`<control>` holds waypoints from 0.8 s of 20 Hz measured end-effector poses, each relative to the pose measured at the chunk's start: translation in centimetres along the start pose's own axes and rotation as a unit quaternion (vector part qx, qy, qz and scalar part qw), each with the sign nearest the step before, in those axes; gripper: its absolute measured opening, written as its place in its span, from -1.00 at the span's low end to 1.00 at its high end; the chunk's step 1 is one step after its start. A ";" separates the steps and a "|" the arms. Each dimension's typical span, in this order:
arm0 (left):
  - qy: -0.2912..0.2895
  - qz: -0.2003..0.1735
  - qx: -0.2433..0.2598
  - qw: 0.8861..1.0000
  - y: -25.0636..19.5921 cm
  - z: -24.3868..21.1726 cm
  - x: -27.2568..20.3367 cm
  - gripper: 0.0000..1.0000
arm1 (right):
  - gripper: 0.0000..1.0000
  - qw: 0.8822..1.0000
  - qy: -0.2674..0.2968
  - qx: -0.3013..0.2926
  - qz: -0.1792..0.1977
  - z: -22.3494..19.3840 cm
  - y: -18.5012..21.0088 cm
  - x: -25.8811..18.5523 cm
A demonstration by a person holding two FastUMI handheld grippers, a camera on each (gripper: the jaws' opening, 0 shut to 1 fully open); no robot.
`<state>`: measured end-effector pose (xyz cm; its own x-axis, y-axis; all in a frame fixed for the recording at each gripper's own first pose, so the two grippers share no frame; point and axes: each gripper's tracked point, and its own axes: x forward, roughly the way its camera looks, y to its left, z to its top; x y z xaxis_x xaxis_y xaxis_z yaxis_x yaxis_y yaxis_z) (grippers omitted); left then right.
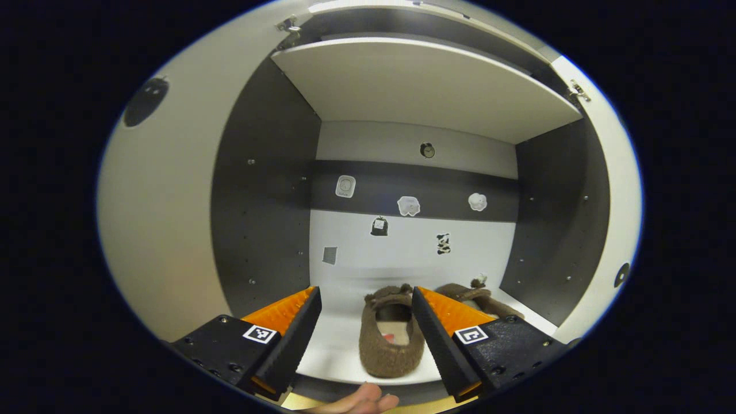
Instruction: Grab one shoe with the right hand and put it into the shoe cabinet, grab the other shoe with the left hand and put it into the shoe cabinet; then close the right door with the right hand and the left door with the left hand.
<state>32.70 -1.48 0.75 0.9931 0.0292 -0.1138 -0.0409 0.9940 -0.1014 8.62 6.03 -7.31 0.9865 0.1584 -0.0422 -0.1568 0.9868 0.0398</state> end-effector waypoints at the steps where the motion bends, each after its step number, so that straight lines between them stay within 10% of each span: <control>1: -0.001 0.004 -0.002 1.000 0.5 -0.1 -1.4 0.94 | 1.00 1.000 0.000 -0.005 0.002 0.0 0.3 -0.6; 16: -0.032 -0.055 0.009 0.998 1.7 -3.9 -23.7 0.86 | 1.00 1.000 -0.012 -0.003 0.002 0.6 -0.6 -7.6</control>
<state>8.71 -0.90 -0.58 0.9965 -0.0732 -0.0398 0.0693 0.9933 -0.0926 1.27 4.25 -6.41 0.9866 0.1622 -0.0185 -0.1615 0.9863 0.0331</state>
